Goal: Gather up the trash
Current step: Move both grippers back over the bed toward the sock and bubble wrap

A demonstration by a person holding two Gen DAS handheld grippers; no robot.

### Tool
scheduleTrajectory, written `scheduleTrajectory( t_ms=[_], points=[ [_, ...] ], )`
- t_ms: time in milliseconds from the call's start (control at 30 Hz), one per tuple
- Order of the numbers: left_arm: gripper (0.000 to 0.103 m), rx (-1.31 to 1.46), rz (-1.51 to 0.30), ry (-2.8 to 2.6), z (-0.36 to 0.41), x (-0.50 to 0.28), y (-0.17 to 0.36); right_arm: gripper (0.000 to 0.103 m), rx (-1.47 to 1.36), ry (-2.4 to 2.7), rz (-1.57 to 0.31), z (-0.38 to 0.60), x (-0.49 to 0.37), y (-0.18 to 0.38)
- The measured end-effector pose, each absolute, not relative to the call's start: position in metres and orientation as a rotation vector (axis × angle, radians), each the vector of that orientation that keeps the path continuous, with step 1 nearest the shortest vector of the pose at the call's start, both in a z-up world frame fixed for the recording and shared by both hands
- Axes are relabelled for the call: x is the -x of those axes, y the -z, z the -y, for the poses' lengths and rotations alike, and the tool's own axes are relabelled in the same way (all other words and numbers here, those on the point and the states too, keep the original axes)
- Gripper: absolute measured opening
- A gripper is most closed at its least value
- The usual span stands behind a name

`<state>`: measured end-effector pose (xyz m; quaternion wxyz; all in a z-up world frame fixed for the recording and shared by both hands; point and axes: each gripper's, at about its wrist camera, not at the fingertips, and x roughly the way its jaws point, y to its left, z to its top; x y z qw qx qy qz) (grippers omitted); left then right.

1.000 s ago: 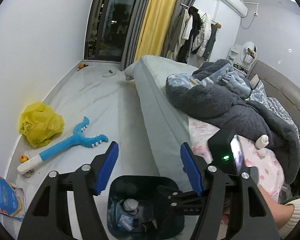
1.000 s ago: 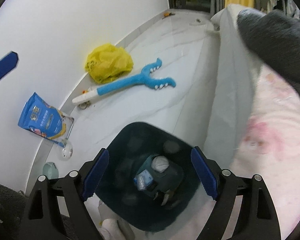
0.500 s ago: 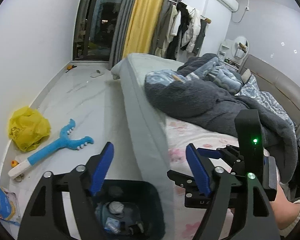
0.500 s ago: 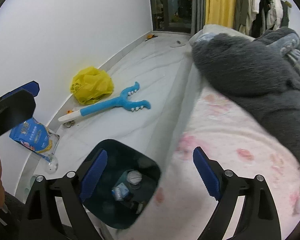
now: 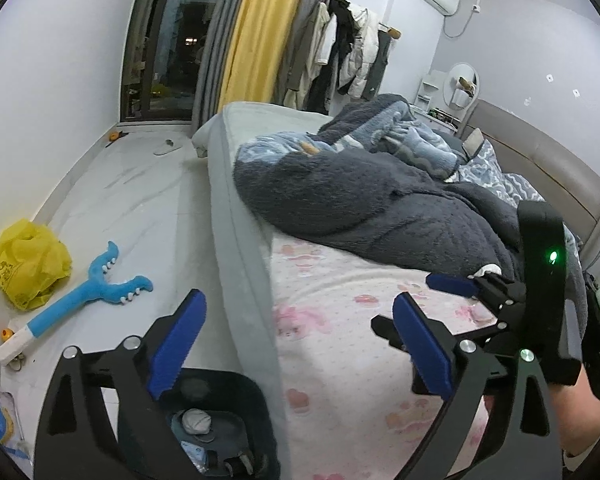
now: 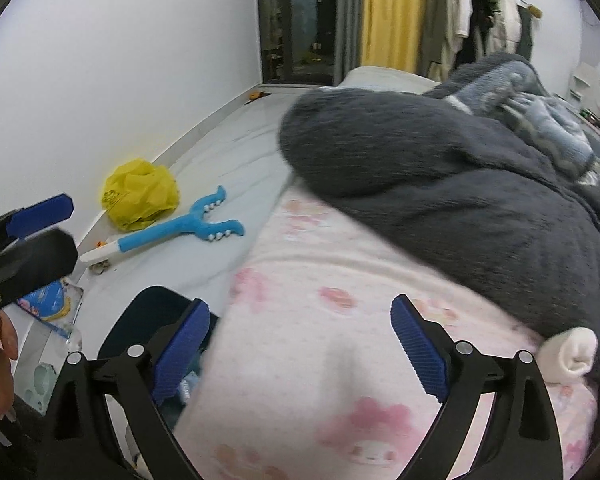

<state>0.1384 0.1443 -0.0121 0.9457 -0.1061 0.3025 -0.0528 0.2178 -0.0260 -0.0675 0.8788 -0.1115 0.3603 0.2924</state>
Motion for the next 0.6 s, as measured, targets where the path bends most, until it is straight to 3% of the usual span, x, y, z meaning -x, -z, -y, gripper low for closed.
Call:
scheduleTrajectory(
  t_ms=[600],
  points=[
    [0.097, 0.177, -0.652, 0.188, -0.066, -0.174, 0.025, 0.099, 0.148, -0.353, -0.758, 0.124, -0.258, 0.061]
  ],
)
